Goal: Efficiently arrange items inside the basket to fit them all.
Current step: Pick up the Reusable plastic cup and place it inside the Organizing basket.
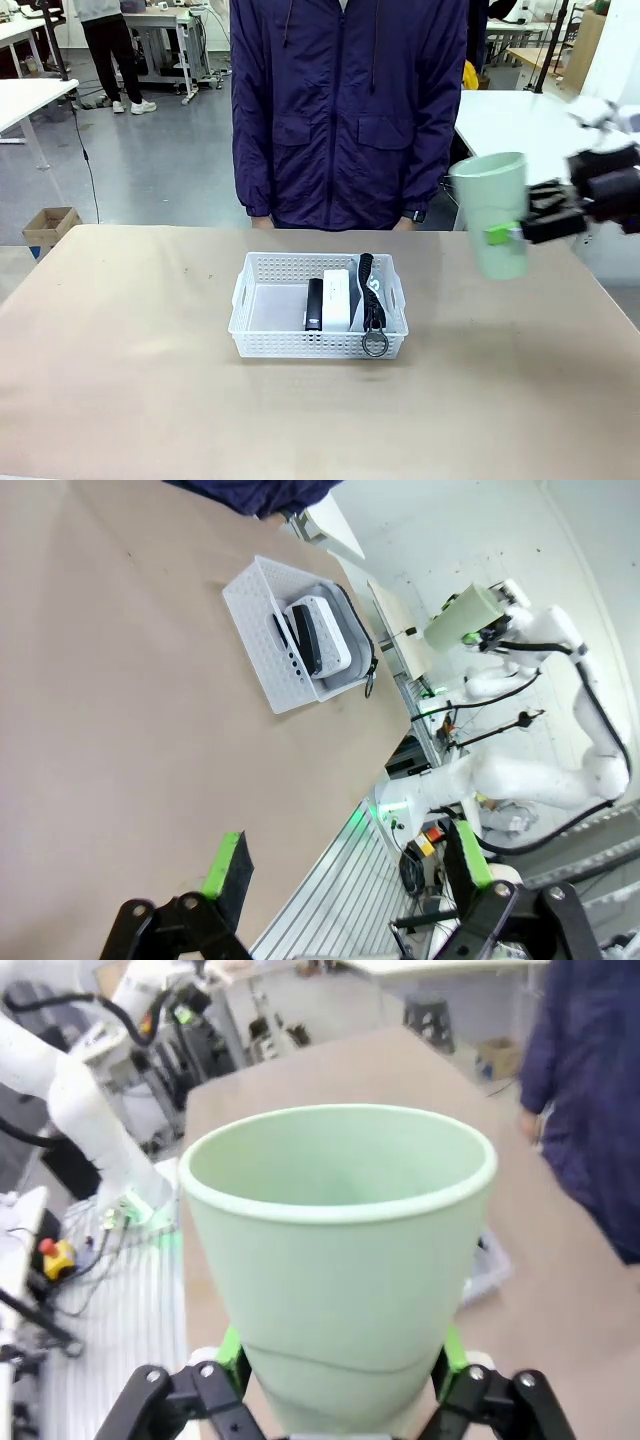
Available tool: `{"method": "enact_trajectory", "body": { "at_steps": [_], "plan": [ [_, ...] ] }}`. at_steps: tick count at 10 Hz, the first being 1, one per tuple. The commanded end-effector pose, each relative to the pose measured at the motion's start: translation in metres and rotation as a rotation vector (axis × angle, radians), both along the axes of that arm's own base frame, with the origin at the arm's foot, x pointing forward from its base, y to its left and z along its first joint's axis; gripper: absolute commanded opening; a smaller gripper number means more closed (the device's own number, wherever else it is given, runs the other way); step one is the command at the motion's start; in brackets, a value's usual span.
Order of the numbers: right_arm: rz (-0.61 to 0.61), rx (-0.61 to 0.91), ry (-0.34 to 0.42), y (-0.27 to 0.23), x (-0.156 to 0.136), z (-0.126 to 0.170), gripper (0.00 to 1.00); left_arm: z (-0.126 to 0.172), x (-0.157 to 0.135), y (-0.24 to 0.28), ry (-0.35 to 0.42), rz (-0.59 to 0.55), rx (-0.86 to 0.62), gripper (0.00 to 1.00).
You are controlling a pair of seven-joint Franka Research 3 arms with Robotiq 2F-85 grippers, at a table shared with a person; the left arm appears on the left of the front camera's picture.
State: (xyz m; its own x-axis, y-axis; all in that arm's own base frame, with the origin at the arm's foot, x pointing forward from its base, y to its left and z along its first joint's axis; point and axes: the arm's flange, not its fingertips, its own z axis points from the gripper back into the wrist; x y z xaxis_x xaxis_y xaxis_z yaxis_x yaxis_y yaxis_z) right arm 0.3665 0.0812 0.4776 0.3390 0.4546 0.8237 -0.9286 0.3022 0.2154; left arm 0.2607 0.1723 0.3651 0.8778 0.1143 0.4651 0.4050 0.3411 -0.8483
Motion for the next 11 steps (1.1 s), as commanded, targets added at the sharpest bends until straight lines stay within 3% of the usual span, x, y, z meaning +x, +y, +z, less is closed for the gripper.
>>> {"method": "enact_trajectory", "body": {
  "at_steps": [1, 3, 5, 7, 8, 11],
  "plan": [
    [-0.031, -0.084, 0.192, 0.091, 0.015, 0.032, 0.84, 0.004, -0.001, 0.0, 0.005, 0.003, -0.017, 1.0],
    [-0.19, -0.205, 0.384, 0.181, 0.026, 0.039, 0.84, 0.004, -0.001, 0.0, 0.005, 0.003, -0.017, 1.0],
    [-0.303, -0.282, 0.485, 0.251, 0.034, 0.032, 0.84, 0.004, -0.001, 0.0, 0.005, 0.003, -0.017, 1.0],
    [-0.419, -0.349, 0.6, 0.291, 0.055, 0.002, 0.84, 0.004, -0.001, 0.0, 0.005, 0.003, -0.017, 1.0],
    [-0.417, -0.315, 0.633, 0.295, 0.059, -0.007, 0.84, 0.004, -0.001, 0.0, 0.005, 0.003, -0.017, 1.0],
    [-0.416, -0.351, 0.567, 0.284, 0.043, -0.019, 0.84, 0.004, -0.001, 0.0, 0.005, 0.003, -0.017, 1.0]
  ]
}}
